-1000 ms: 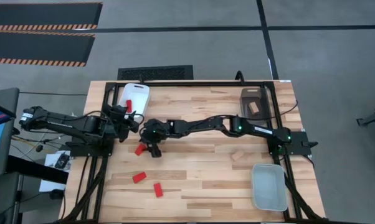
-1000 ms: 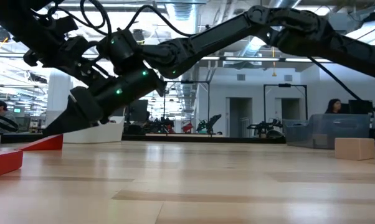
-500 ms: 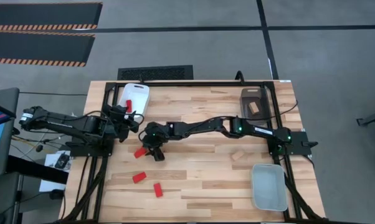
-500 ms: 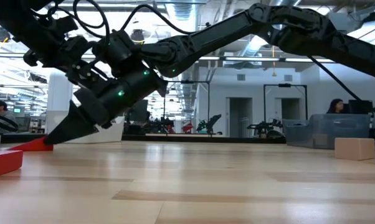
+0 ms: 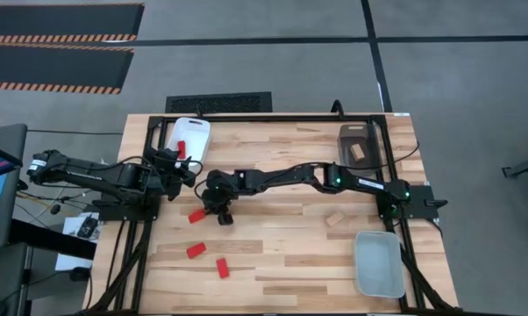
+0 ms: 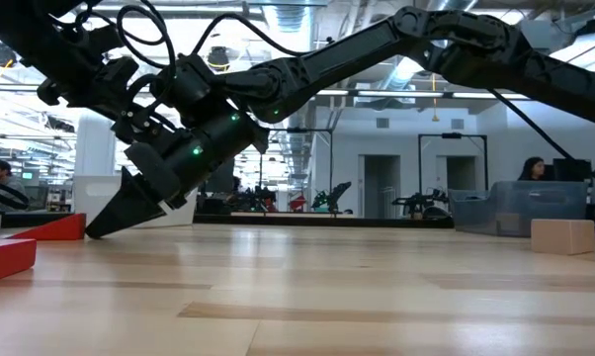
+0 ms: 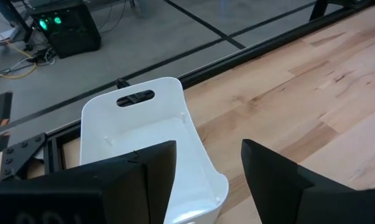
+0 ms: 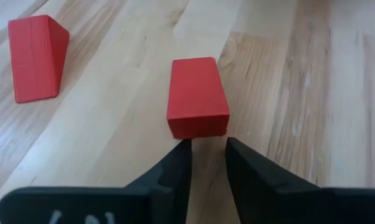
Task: Sort & place blocks by color
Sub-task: Put the red block into the black bin
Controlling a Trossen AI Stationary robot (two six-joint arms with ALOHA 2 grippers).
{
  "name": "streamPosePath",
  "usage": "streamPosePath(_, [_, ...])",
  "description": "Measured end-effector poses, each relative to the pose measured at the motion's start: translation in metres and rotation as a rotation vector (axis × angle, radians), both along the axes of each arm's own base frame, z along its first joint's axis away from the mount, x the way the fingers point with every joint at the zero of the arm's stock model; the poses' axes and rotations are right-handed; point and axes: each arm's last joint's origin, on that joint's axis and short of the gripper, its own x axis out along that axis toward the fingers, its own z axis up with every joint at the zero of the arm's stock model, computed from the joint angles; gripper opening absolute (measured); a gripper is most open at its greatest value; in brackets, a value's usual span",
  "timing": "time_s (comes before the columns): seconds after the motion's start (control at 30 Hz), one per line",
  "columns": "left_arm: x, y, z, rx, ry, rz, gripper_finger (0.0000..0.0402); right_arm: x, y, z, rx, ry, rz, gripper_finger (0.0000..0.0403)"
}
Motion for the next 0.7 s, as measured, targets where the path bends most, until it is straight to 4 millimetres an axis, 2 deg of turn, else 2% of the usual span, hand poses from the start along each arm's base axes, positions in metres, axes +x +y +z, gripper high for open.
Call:
streamPosePath(0.13, [0.0, 0.0, 0.0, 0.0, 0.0, 0.0, 0.0173, 0.0, 0.0002, 0.0, 0.0, -0.001, 0.0, 0.0126])
streamPosePath(0.3, [0.0, -0.0001, -0.0001, -0.006, -0.006, 0.002, 0.0173, 0.0023, 0.0012, 0.0023, -0.001, -0.035, -0.005, 0.0158])
streamPosePath(0.47, [0.0, -0.0001, -0.0001, -0.009, -0.012, 0.005, 0.0173, 0.0059, 0.0036, 0.007, -0.018, -0.101, 0.001, 0.0223])
streamPosePath(0.7, [0.0002, -0.0003, -0.0004, -0.02, -0.009, -0.002, 0.0173, 0.0039, 0.0068, 0.0042, -0.012, -0.067, 0.018, 0.031])
